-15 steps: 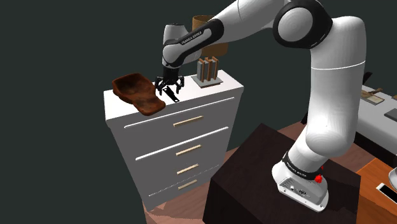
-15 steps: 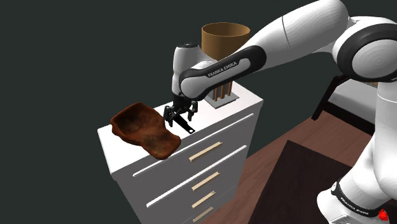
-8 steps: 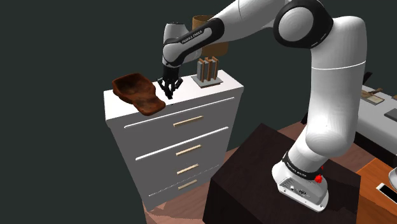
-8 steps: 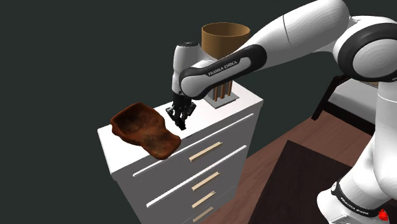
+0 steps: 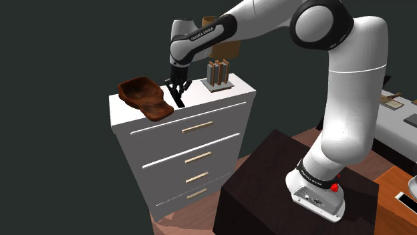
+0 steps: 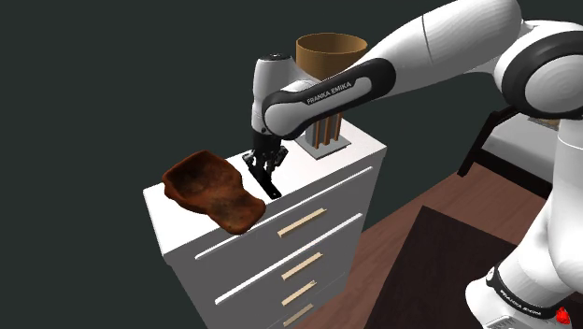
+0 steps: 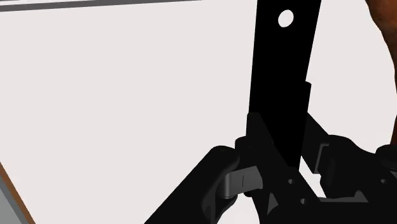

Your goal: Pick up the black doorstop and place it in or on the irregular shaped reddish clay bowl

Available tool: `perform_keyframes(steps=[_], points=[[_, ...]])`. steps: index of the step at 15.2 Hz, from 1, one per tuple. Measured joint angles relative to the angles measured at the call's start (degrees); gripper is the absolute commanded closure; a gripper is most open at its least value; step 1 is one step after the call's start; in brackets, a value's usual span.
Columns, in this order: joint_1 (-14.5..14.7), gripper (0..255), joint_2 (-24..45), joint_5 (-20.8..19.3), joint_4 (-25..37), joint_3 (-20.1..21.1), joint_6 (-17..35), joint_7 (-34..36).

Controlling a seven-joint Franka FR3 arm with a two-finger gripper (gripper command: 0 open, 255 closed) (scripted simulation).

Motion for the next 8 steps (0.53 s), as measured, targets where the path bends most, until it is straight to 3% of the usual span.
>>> perform_keyframes(steps=[8], points=[[-0.2, 255, -2.6, 0.3, 2.6, 0.1, -5.2, 0.2]])
